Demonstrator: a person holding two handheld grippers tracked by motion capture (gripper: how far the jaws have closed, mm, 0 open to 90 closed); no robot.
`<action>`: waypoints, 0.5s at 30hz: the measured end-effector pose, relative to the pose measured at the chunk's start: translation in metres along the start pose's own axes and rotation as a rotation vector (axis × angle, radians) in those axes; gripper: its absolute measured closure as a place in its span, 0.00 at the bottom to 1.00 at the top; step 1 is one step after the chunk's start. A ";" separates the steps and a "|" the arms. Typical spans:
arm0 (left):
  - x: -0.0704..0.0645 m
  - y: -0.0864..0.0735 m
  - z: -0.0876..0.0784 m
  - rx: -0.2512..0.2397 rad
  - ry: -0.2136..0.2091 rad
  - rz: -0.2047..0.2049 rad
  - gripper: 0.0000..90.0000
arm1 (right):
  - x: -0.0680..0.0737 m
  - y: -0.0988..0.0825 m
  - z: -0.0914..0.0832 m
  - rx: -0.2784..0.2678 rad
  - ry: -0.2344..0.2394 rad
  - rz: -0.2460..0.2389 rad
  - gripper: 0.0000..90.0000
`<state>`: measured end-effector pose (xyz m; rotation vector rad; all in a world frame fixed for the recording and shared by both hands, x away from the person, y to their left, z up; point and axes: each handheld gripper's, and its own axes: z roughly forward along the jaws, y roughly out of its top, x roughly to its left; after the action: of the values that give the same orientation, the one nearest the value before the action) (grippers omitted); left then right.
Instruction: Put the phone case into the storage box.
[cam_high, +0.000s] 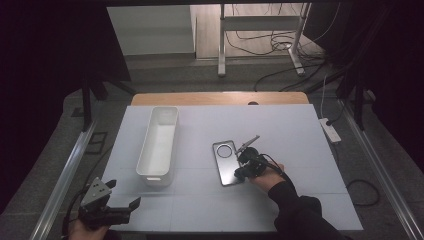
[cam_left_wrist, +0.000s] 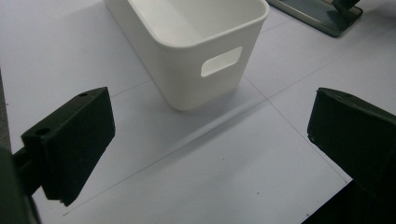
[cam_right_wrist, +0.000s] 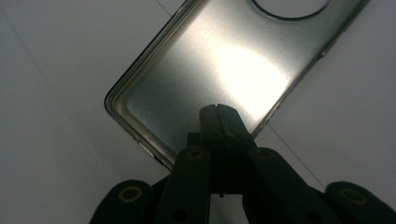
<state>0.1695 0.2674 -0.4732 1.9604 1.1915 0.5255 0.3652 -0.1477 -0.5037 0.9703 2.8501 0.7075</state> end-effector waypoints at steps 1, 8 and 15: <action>0.000 0.000 0.000 0.000 0.000 0.000 0.02 | -0.002 0.000 0.000 -0.003 -0.003 0.001 1.00; 0.000 0.000 0.000 0.000 0.001 -0.003 0.02 | -0.015 -0.003 -0.003 -0.021 -0.038 0.012 1.00; 0.000 0.000 0.000 0.001 0.000 -0.003 0.02 | -0.022 -0.004 -0.004 -0.030 -0.057 0.017 1.00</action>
<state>0.1696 0.2675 -0.4733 1.9587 1.1944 0.5235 0.3799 -0.1654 -0.5038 0.9946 2.7780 0.7101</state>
